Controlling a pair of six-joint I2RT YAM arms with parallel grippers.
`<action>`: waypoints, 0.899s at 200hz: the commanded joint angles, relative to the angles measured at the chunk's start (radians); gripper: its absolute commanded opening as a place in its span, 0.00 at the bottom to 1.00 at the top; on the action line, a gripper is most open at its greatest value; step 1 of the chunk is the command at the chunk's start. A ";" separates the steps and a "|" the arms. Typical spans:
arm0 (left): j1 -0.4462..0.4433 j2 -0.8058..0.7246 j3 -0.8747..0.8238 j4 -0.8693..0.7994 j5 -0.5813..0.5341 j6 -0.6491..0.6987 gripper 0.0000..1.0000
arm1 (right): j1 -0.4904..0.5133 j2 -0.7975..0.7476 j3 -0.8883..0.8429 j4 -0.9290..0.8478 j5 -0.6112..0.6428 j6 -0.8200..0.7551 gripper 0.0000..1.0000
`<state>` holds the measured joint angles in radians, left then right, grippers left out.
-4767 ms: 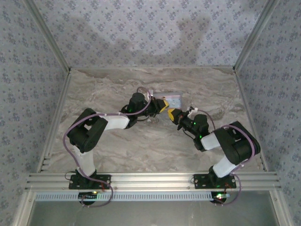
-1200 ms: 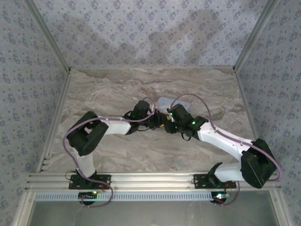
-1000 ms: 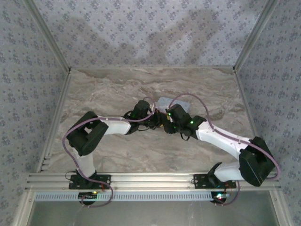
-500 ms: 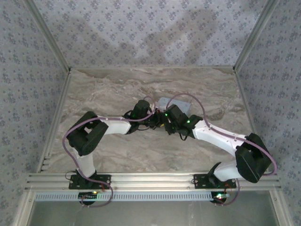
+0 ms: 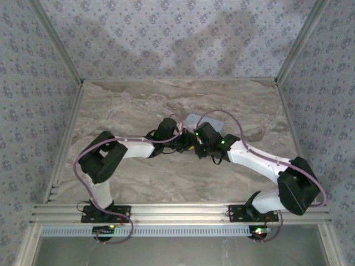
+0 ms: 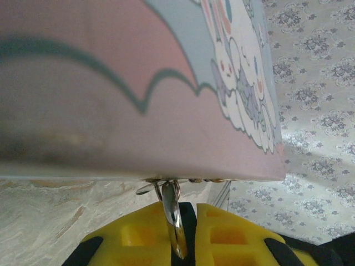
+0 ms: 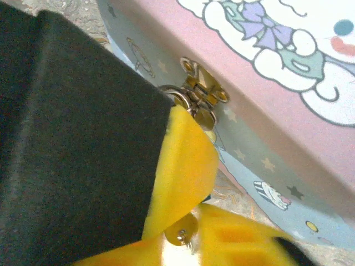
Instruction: Unlock the padlock with the key
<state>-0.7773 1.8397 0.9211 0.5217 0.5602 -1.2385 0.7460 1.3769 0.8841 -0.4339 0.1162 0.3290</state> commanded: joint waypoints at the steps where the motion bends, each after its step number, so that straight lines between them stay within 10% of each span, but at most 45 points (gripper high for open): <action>1: 0.000 -0.046 0.025 -0.007 0.010 0.034 0.00 | 0.001 -0.029 -0.014 0.013 -0.036 0.042 0.36; 180: 0.000 -0.152 -0.149 -0.157 -0.169 0.158 0.06 | -0.231 -0.292 -0.178 -0.030 -0.142 0.333 0.55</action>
<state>-0.7773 1.7493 0.7895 0.3695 0.4187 -1.1103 0.5785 1.0855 0.7406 -0.4545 0.0269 0.5907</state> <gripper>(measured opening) 0.124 0.544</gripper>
